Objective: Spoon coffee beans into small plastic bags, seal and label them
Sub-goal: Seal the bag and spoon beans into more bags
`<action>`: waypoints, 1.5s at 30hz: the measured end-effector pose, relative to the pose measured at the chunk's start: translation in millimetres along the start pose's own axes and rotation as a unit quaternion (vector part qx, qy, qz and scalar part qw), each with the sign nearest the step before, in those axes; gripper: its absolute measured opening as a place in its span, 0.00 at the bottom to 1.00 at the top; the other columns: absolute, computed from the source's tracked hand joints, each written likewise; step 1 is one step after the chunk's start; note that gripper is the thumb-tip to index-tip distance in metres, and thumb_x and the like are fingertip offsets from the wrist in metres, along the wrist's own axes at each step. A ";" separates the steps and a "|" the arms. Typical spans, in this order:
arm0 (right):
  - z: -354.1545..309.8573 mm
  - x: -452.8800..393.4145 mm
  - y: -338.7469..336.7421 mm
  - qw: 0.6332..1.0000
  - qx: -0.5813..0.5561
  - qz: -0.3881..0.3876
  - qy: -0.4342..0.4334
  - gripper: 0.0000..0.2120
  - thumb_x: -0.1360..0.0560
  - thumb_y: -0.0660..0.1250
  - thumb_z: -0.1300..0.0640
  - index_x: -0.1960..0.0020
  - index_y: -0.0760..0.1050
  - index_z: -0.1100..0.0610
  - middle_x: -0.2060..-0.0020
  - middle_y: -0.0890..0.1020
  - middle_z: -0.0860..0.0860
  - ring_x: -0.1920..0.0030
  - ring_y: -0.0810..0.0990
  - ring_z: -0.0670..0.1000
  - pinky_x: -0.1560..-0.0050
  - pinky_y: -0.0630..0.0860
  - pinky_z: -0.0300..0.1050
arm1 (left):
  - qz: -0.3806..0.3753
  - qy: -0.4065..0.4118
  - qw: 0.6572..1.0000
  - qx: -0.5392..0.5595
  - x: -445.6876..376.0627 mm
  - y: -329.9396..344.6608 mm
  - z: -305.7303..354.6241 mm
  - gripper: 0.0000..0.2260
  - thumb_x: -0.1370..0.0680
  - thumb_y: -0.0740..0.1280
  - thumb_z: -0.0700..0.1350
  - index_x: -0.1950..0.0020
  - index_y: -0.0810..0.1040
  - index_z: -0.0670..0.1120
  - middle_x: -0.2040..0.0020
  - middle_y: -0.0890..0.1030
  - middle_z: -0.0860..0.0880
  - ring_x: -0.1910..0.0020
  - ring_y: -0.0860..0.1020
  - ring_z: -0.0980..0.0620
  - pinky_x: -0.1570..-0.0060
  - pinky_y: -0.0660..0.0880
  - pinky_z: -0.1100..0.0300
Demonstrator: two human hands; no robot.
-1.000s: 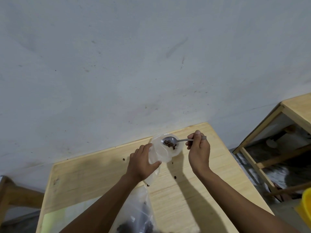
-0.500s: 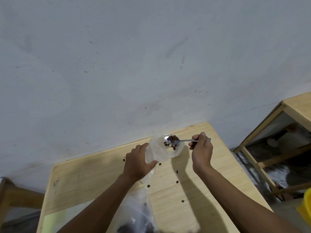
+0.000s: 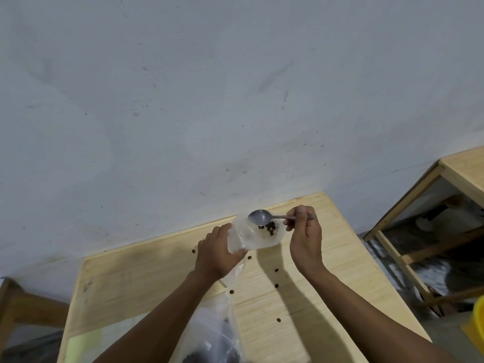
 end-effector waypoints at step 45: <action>81.4 0.9 18.0 0.814 -0.249 0.231 0.471 0.10 0.20 0.57 0.64 0.43 0.75 0.58 0.60 0.77 0.55 0.69 0.70 0.49 0.62 0.71 0.42 | -0.166 0.166 0.971 0.036 15.4 -9.7 6.6 0.35 0.28 0.72 0.60 0.26 0.63 0.49 0.28 0.68 0.55 0.32 0.69 0.57 0.36 0.66 0.67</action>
Point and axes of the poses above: each hand's wrist, its own x-axis away from the middle knuckle, its own y-axis out of the palm, z = x × y, the point moved 3 cm from there along -x, towards the middle knuckle
